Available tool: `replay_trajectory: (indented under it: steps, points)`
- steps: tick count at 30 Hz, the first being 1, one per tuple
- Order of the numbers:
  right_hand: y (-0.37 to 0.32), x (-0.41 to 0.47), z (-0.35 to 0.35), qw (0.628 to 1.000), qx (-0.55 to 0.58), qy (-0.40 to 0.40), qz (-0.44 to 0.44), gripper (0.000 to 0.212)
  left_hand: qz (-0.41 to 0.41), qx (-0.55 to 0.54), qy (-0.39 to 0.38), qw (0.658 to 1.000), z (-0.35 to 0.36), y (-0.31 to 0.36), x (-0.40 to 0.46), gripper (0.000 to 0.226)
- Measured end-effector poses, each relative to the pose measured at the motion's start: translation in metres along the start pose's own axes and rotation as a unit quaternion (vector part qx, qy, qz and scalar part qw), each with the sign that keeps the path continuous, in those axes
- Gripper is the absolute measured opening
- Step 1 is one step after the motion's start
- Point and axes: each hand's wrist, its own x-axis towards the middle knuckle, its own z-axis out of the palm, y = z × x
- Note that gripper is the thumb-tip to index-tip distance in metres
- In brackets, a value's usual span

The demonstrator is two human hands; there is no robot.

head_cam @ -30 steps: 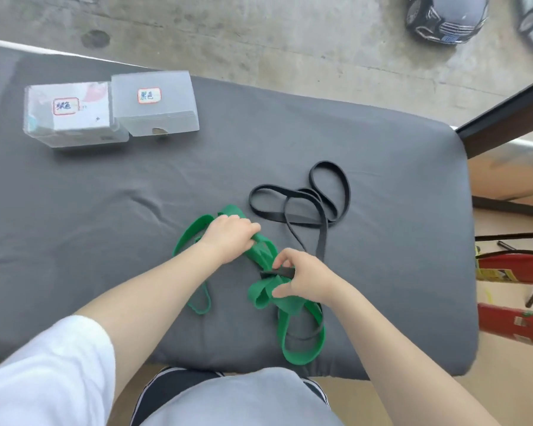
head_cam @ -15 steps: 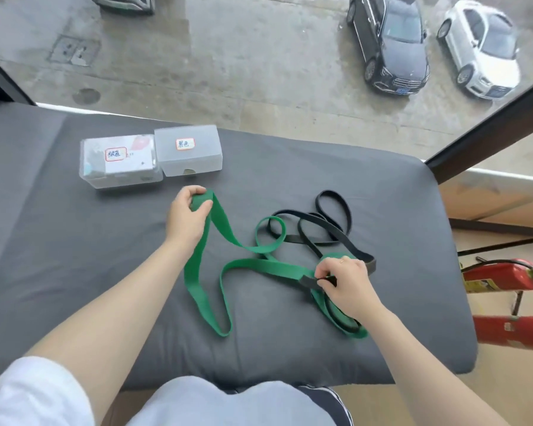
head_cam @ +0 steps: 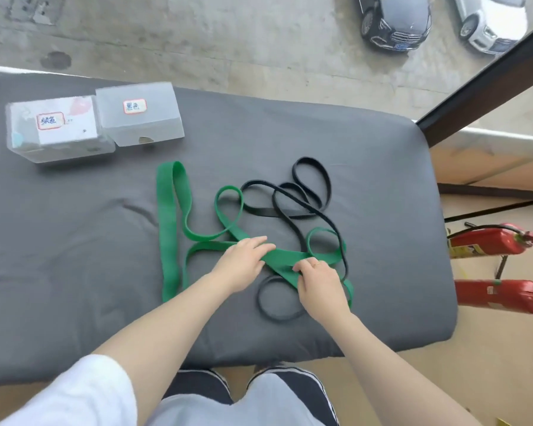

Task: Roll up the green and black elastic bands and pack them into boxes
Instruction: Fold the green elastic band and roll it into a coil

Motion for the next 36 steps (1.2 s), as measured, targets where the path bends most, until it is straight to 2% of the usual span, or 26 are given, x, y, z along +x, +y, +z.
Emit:
replay_trajectory:
  steps: [2,4,7,10,13,15,18,20,22,24,27,30,33,34,36]
  points:
    - [0.012,0.006,0.005,1.000,-0.022,0.016,-0.010,0.029,0.008,0.041,-0.014,0.999,0.014,0.015,0.022,0.052]
    - [0.030,0.011,0.007,0.999,-0.031,0.014,0.020,0.033,0.005,0.086,-0.035,0.996,0.028,0.030,0.041,0.054]
    - [0.061,0.014,0.008,0.997,-0.030,-0.046,0.057,0.034,-0.027,0.114,-0.043,0.992,0.046,0.048,0.061,0.052]
    - [0.085,0.012,0.018,0.992,-0.051,-0.113,0.013,0.033,-0.079,0.134,-0.017,0.988,0.058,0.056,0.070,0.051]
    - [0.100,0.012,0.022,0.993,-0.038,-0.113,-0.026,0.035,-0.109,0.152,-0.021,0.982,0.065,0.058,0.075,0.040]
    - [0.110,0.014,0.024,0.993,-0.024,-0.109,-0.045,0.031,-0.137,0.087,-0.009,0.987,0.065,0.056,0.078,0.030]
    - [0.124,0.015,0.023,0.995,-0.002,-0.089,-0.052,0.020,-0.167,-0.077,0.014,0.983,0.056,0.051,0.070,0.023]
    - [0.131,0.014,0.023,0.996,0.024,-0.069,-0.056,0.022,-0.164,-0.126,0.047,0.977,0.045,0.049,0.060,0.020]
    - [0.135,0.013,0.019,0.995,0.038,-0.063,-0.071,0.028,-0.165,-0.175,0.103,0.965,0.028,0.050,0.047,0.014]
    - [0.137,0.010,0.016,0.994,0.028,-0.079,-0.074,0.032,-0.187,-0.253,0.166,0.935,0.006,0.052,0.034,0.011]
    - [0.142,0.004,0.016,0.994,0.026,-0.107,-0.006,0.028,-0.209,-0.346,0.244,0.882,-0.024,0.051,0.019,0.016]
    - [0.136,0.008,0.011,0.978,0.117,-0.126,0.122,0.027,-0.209,-0.393,0.288,0.848,-0.040,0.046,0.008,0.015]
    - [0.121,0.023,0.007,0.951,0.193,-0.134,0.202,0.049,-0.224,-0.407,0.326,0.823,-0.044,0.040,-0.003,0.015]
    - [0.113,0.029,0.006,0.947,0.184,-0.157,0.210,0.054,-0.228,-0.408,0.333,0.819,-0.045,0.036,-0.008,0.014]
    - [0.097,0.037,0.006,0.953,0.111,-0.212,0.187,0.039,-0.231,-0.406,0.336,0.818,-0.046,0.029,-0.017,0.012]
